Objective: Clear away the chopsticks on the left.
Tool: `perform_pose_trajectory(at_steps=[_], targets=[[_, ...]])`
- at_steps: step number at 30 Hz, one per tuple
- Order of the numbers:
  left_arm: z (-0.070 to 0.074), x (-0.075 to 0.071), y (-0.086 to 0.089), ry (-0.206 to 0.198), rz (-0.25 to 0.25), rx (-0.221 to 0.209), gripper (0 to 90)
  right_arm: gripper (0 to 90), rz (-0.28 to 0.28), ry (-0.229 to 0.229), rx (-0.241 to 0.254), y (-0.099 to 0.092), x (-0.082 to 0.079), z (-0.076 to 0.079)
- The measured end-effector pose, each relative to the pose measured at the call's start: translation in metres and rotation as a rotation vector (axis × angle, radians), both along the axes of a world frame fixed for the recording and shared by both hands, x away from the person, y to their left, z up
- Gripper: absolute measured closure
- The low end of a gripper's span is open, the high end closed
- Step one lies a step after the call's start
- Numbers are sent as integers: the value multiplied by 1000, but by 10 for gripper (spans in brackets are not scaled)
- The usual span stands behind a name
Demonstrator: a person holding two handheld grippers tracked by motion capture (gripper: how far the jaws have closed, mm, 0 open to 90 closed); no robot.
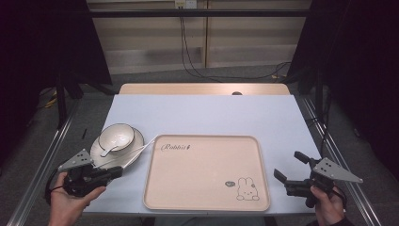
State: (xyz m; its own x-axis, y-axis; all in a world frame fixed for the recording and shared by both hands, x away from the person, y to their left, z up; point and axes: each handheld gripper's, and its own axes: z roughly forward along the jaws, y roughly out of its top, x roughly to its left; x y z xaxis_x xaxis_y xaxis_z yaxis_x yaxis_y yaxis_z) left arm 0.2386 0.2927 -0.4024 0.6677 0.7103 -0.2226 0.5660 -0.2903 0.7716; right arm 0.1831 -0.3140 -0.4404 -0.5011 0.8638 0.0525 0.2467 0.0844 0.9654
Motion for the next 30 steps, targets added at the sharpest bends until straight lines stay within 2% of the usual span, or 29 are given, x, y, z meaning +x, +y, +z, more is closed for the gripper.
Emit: perform_pose_trajectory(at_steps=[3,5,6,7,9,10,12,14,15,17,20,22,24,26,27,30], targets=[[0,-3,-12,15,41,-4,848,4,1,-1,0,0,0,0],[-1,-4,-20,33,82,-26,848,4,3,-1,-1,0,0,0],[-1,-4,-20,33,82,-26,847,4,3,-1,-1,0,0,0],[-3,-4,-30,60,122,-33,847,4,6,1,-2,0,0,0],[-6,-3,-37,91,142,-34,847,4,2,-4,-8,1,0,0],[-6,-3,-37,91,142,-34,848,4,2,-4,-8,1,0,0],[-10,-1,-47,106,192,-41,847,4,8,-5,-8,1,1,0],[-12,1,-52,109,209,-41,847,4,11,-5,-6,0,1,0],[-14,3,-55,112,207,-34,847,4,8,-5,-7,1,1,0],[-16,4,-62,116,237,-12,847,4,8,-5,-7,1,1,0],[-19,6,-67,115,263,-7,847,4,9,-5,-7,1,1,0],[-20,8,-73,127,279,-3,847,4,10,-6,-7,1,1,0],[-22,12,-79,157,279,0,847,4,15,-3,-6,1,1,0],[-27,16,-88,174,293,29,847,4,20,1,0,2,1,0],[-27,16,-88,174,293,29,847,4,20,1,0,2,1,0],[-34,19,-93,197,336,40,847,4,29,-2,-12,1,1,0]])
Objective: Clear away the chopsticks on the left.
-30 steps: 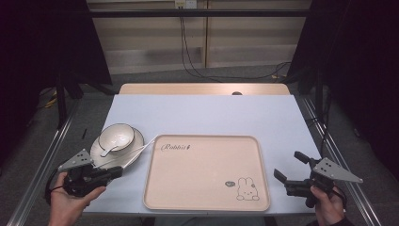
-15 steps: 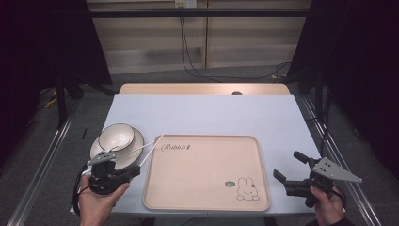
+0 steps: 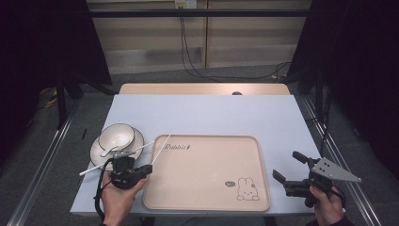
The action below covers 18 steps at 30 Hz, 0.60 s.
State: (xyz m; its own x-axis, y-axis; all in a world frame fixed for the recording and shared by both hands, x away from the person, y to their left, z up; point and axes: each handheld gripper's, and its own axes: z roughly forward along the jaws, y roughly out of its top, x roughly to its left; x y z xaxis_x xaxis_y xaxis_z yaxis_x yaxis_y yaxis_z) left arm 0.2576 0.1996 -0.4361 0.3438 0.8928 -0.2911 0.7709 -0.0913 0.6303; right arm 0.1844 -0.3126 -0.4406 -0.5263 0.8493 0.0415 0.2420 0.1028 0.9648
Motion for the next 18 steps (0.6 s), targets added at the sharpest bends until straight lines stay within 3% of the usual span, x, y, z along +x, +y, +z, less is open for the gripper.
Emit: perform_pose_trajectory(at_steps=[3,18], targets=[[-5,2,-2,12,26,-1,847,4,-6,4,11,1,0,0],[-26,9,-19,58,4,64,844,4,2,1,-3,1,0,0]])
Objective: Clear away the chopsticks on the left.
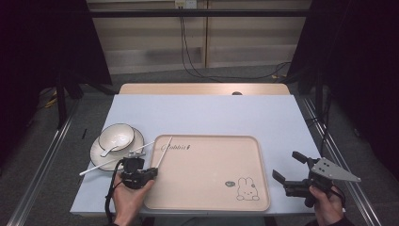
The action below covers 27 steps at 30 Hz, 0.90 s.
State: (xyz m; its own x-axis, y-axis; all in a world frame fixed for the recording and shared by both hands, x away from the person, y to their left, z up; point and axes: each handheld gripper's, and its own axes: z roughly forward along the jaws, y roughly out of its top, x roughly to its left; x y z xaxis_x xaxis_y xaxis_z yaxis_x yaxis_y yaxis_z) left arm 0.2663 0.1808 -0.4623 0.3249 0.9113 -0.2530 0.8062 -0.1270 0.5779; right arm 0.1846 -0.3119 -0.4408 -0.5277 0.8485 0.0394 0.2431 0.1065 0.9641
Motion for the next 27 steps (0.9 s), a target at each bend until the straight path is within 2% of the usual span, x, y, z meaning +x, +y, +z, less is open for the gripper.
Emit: perform_pose_trajectory(at_steps=[6,11,13,16,17,19,22,23,24,25,27], targets=[[-1,0,0,-4,-15,6,839,4,5,1,-2,0,0,0],[-1,1,2,-1,-27,-10,829,4,3,-1,-4,0,0,0],[-1,1,1,-1,-34,-17,786,4,-1,2,5,1,0,0],[-1,1,2,-1,-40,-15,780,4,0,1,4,1,0,0],[-1,2,3,14,-30,-32,768,4,1,0,1,1,0,0],[0,1,3,14,-36,-44,712,4,1,3,2,0,0,0],[0,1,2,11,-48,-42,688,4,4,4,4,0,0,0],[0,1,2,8,-56,-43,688,4,6,5,4,0,0,0],[0,2,2,3,-71,-39,642,4,3,4,5,0,0,0],[0,2,2,-13,-111,-27,628,4,3,2,4,0,0,0],[1,2,4,-35,-143,-22,587,4,2,4,8,1,0,0]])
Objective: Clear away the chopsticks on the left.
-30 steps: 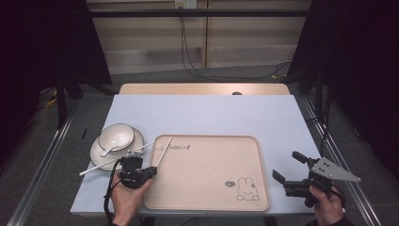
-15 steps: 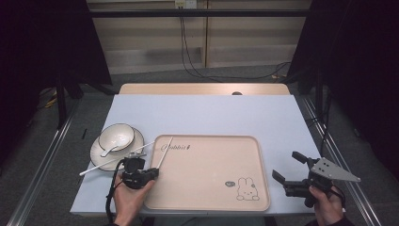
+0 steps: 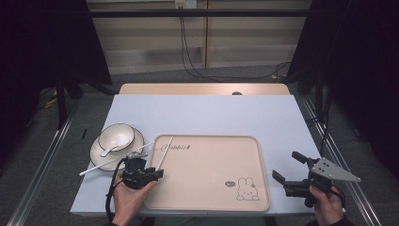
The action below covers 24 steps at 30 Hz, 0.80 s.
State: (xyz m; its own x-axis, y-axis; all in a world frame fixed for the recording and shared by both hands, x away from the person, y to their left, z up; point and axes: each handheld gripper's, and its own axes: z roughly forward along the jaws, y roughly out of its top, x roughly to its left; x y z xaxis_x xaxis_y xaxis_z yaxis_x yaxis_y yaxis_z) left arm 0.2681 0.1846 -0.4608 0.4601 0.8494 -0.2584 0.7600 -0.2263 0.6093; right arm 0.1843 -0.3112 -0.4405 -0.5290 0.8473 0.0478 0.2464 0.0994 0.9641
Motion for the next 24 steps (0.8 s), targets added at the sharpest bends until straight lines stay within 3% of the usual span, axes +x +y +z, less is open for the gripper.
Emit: perform_pose_trajectory(at_steps=[1,2,3,5,7,8,9,12,16,19,23,24], targets=[[0,0,0,0,0,0,548,4,4,0,-1,0,0,0],[2,-1,1,-22,-20,-28,527,4,3,0,-1,0,0,0],[2,-1,2,-27,-28,-19,544,4,3,-2,-4,0,0,0],[0,-2,1,0,-6,2,646,4,3,-4,-4,0,0,0],[-2,-2,0,23,1,0,747,4,3,-4,-4,0,0,0],[-3,-2,0,46,19,-20,747,4,1,-3,-1,0,0,0],[-3,-2,-3,55,35,-23,830,4,0,-3,-2,0,0,0],[-3,-2,-6,43,25,3,831,4,1,-3,-3,0,0,0],[-3,-1,-6,34,5,0,826,4,3,-3,0,0,0,0],[-2,-1,-5,27,-16,-3,706,4,1,-3,0,0,0,0],[0,-3,-2,-4,-45,-21,630,4,-1,-2,4,0,0,0],[3,-4,1,-32,-61,-33,604,4,3,-2,2,0,0,0]])
